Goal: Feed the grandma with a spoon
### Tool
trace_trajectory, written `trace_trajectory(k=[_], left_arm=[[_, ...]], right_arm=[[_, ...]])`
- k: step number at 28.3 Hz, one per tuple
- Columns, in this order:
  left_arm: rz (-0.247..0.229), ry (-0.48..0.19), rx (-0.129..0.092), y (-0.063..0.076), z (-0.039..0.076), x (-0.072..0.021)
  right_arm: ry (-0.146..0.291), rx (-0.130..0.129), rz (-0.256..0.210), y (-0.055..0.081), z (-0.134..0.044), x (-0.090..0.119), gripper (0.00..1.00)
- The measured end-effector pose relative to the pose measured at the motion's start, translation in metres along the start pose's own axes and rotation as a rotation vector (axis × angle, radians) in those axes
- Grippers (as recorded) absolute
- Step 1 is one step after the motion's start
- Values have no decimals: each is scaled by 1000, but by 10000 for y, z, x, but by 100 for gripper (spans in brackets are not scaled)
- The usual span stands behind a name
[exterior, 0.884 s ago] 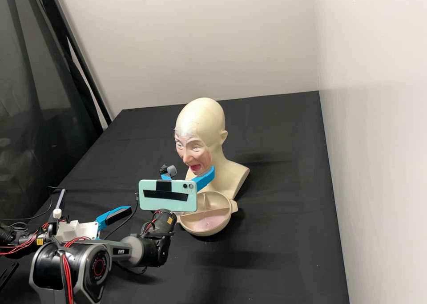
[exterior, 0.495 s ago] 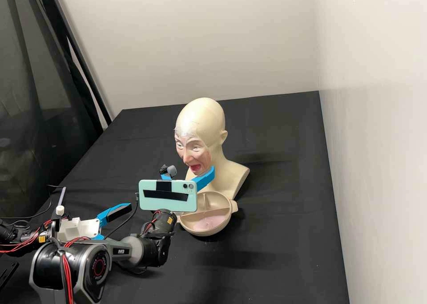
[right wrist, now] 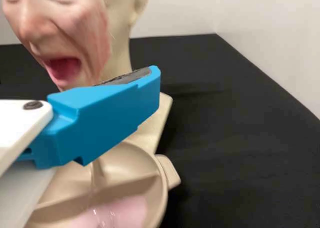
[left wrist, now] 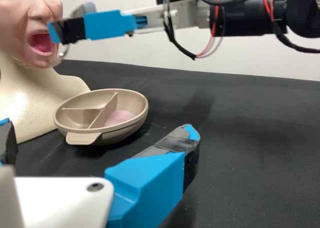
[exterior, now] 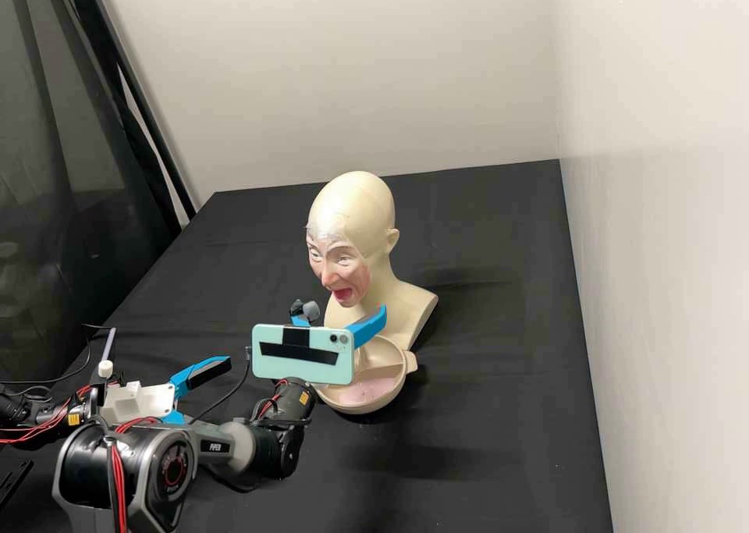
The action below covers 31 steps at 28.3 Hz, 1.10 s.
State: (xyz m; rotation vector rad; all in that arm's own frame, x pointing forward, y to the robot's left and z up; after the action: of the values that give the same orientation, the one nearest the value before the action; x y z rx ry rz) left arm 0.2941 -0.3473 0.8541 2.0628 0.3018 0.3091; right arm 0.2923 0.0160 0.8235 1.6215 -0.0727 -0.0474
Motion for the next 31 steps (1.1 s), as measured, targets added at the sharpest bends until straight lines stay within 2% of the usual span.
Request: trace_trajectory(k=[2, 4, 6, 9, 14, 17, 22, 31], left_arm=[[0, 0, 0, 0, 0, 0], [0, -2, 0, -1, 6, 0], [0, -2, 0, -1, 6, 0], [-2, -6, 1, -5, 19, 0], [0, -15, 3, -3, 45, -2], [4, -18, 3, -1, 51, -2], [16, -21, 3, 28, 58, -33], [17, -38, 8, 26, 98, -50]], right_arm=[[-2, 15, 2, 8, 15, -49, 0], [6, 13, 16, 25, 22, -94, 0], [33, 6, 35, 48, 18, -150, 0], [53, -2, 38, 35, 40, -209, 0], [39, -7, 18, -9, 105, -284, 0], [48, -16, 13, -5, 103, -319, 0], [76, -20, 33, 10, 94, -366, 0], [33, -18, 18, -38, 219, -420, 0]])
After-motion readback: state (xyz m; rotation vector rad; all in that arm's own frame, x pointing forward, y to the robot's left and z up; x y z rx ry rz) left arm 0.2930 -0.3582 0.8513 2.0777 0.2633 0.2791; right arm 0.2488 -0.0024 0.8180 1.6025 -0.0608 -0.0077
